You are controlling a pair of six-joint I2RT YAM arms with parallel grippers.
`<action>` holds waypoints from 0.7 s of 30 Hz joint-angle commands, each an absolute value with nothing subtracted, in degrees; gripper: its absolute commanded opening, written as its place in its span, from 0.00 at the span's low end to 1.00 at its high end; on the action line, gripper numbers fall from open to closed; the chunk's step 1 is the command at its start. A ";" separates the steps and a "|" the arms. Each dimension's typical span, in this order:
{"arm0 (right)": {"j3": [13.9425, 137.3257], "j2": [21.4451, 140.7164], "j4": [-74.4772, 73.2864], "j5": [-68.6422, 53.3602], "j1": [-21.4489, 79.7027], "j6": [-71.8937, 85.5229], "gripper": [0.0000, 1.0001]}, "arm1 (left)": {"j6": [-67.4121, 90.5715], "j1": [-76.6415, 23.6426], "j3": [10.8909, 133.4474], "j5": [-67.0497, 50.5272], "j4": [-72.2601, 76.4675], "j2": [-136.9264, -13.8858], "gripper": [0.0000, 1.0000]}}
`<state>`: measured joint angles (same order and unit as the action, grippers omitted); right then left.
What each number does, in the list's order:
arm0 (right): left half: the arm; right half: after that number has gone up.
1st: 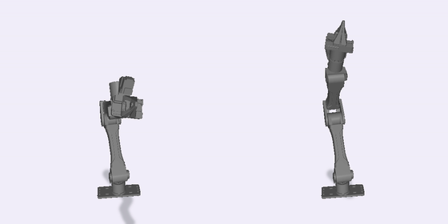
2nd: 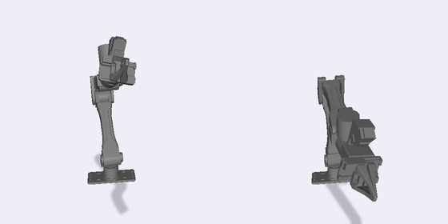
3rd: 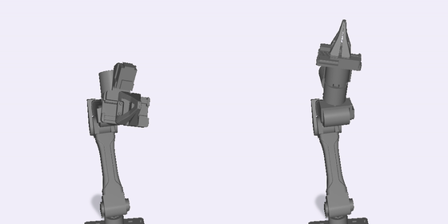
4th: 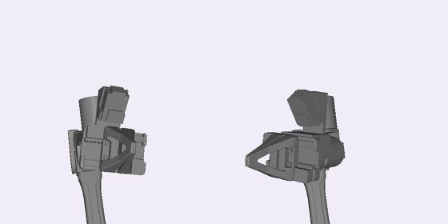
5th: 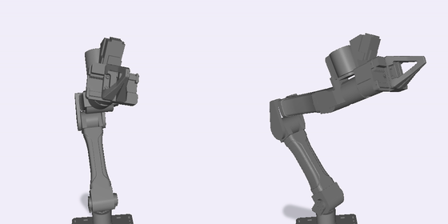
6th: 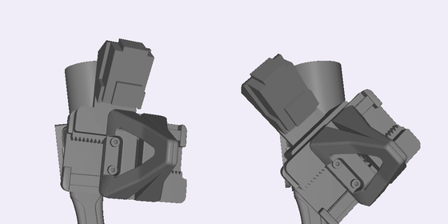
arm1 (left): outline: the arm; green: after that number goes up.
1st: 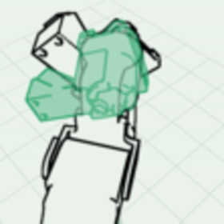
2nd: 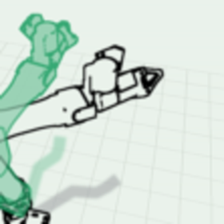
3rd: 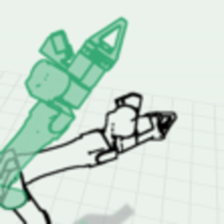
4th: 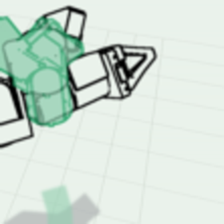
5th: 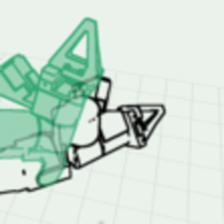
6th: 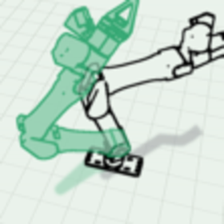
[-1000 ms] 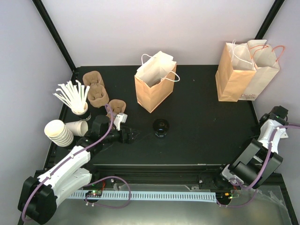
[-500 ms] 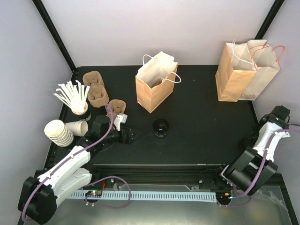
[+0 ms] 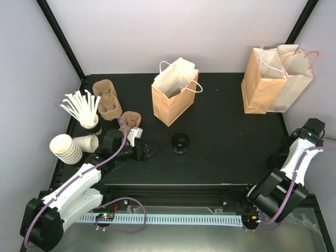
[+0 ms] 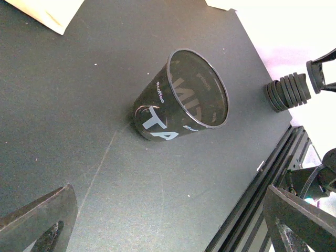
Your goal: Pack the takeout coffee
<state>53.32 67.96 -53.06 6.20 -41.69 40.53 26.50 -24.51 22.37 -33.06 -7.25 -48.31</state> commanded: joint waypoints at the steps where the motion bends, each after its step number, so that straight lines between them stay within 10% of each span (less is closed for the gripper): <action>1: 54.60 65.45 -52.26 4.46 -39.01 37.74 0.73 | 25.20 -24.83 23.77 -32.66 -7.87 -46.96 0.99; 21: 47.07 53.85 -47.68 -4.02 6.82 31.53 0.75 | 25.75 -24.87 25.84 -29.84 -9.05 -47.75 0.99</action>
